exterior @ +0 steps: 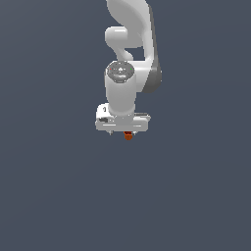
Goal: Pick up the object and move it to a goal position.
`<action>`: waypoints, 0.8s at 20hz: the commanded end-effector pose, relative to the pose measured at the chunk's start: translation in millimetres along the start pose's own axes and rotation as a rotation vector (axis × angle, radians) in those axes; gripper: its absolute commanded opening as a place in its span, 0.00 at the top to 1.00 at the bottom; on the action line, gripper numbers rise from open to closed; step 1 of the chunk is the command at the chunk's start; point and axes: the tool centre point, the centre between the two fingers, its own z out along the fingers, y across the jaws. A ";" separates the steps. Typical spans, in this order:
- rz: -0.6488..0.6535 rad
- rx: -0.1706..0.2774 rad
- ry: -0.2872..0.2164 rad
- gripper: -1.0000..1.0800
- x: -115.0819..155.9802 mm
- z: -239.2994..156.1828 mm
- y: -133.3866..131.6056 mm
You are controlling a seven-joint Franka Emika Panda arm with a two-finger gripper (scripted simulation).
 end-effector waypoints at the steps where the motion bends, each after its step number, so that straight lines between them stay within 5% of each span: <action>1: 0.000 0.000 0.000 0.04 0.0 0.0 0.0; 16: -0.005 -0.021 -0.001 0.04 0.6 -3.1 28.1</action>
